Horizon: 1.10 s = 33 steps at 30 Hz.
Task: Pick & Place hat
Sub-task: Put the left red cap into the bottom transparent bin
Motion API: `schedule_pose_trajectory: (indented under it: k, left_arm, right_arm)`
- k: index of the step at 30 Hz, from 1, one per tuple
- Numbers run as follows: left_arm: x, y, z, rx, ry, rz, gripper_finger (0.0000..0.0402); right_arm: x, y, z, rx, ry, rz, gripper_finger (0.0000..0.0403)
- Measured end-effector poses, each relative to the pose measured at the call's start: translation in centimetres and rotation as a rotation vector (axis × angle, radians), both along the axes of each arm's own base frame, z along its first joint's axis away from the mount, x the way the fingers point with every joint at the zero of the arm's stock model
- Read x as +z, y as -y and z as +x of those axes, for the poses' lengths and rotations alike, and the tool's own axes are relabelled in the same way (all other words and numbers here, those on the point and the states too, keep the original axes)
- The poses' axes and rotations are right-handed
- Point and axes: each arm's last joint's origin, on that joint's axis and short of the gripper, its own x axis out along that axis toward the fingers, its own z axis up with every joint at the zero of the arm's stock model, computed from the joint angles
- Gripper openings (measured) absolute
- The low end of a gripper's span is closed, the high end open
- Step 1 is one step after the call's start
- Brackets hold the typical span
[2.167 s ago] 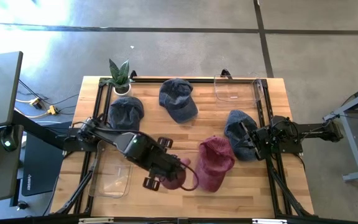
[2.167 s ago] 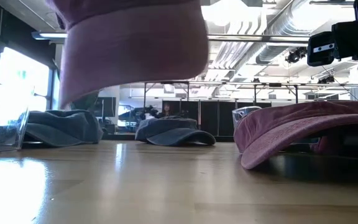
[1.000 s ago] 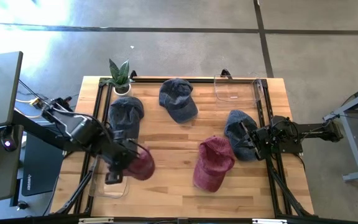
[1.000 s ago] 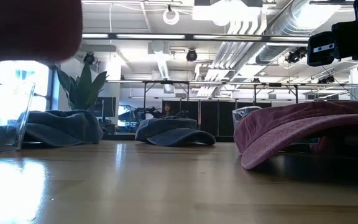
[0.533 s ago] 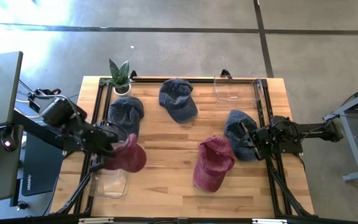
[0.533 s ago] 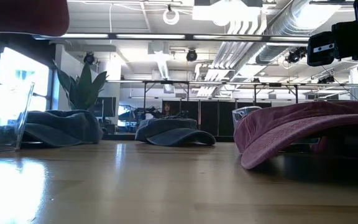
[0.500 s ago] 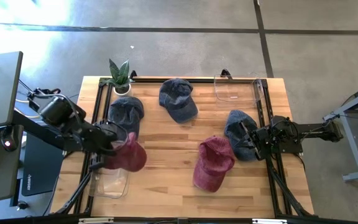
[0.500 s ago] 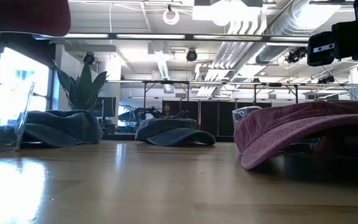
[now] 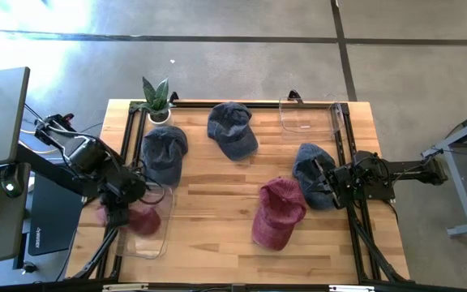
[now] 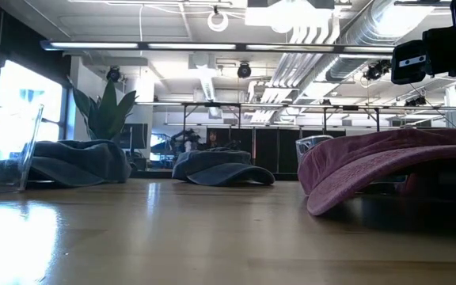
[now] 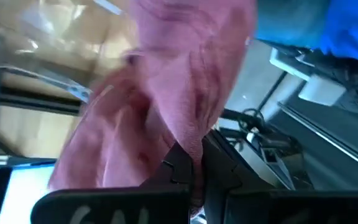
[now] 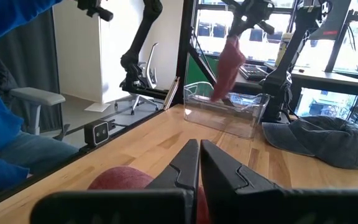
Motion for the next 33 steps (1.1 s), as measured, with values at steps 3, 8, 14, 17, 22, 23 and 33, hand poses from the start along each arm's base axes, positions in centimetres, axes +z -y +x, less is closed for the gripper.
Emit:
schedule_pose_trajectory:
  k: [3,8,14,17,22,23,33]
  left_arm:
    - [-0.8,0.1,0.1,-0.005,0.041,0.096,0.0]
    - [-2.5,0.6,0.1,-0.177,0.132,0.241,0.0]
    - [-5.6,0.4,0.3,-0.277,0.111,0.383,0.0]
    - [-6.8,0.2,0.3,-0.297,0.106,0.464,0.0]
    - [-7.9,-0.1,0.4,-0.284,0.116,0.581,0.0005]
    - [-8.0,-0.2,0.4,-0.273,0.119,0.598,0.001]
    - [-7.8,-0.5,0.5,-0.186,0.178,0.701,0.0141]
  right_arm:
    - [0.0,0.0,0.0,0.0,0.0,0.0,0.0012]
    - [0.0,0.0,0.0,0.0,0.0,0.0,0.0012]
    - [0.0,0.0,0.0,0.0,0.0,0.0,0.0012]
    - [0.0,0.0,0.0,0.0,0.0,0.0,0.0012]
    - [0.0,0.0,0.0,0.0,0.0,0.0,0.0012]
    - [0.0,0.0,0.0,0.0,0.0,0.0,0.0012]
    - [0.0,0.0,0.0,0.0,0.0,0.0,0.0012]
